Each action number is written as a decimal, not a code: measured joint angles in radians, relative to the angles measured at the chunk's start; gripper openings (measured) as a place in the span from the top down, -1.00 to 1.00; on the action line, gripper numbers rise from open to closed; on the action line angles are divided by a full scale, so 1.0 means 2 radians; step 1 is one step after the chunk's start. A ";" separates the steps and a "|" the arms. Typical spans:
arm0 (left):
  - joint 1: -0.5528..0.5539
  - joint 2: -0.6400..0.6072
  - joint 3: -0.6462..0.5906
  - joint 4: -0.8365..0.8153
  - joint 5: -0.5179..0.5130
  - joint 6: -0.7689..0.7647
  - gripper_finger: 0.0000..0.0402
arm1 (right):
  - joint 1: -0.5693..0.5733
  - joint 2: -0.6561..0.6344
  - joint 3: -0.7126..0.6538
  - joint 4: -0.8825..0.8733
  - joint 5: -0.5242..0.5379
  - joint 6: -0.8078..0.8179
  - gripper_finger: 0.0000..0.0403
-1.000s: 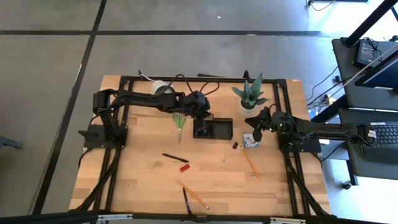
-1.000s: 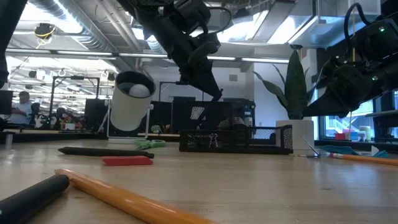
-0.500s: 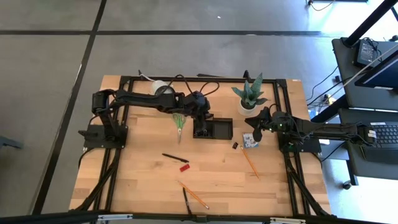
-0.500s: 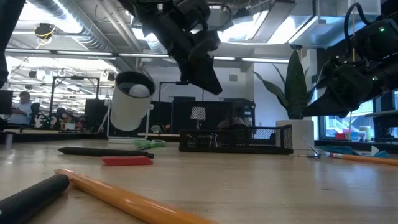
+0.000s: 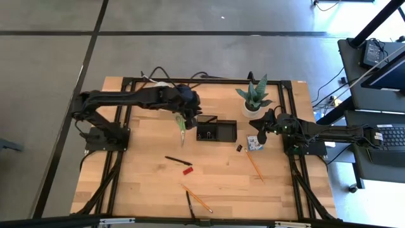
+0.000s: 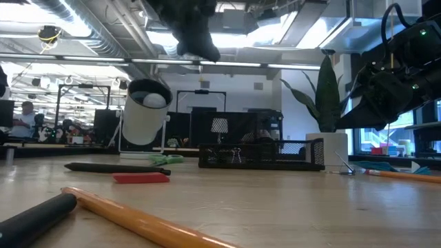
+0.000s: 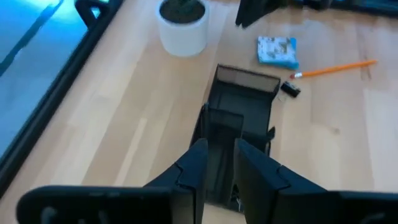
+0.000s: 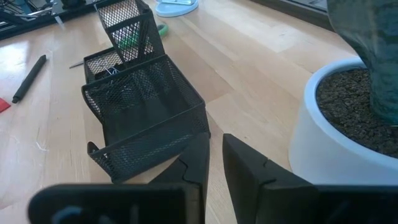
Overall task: Pick and place office supplies into organizer
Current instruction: Put the green scissors in the desk organizer
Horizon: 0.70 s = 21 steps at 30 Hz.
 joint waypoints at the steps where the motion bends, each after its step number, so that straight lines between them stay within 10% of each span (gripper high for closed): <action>1: 0.000 -0.006 0.000 -0.004 0.000 0.000 0.64 | 0.000 0.000 0.000 0.000 0.000 0.000 0.75; 21: 0.001 -0.019 0.000 -0.051 -0.028 -0.035 0.57 | 0.000 0.000 0.000 0.000 0.000 0.000 0.75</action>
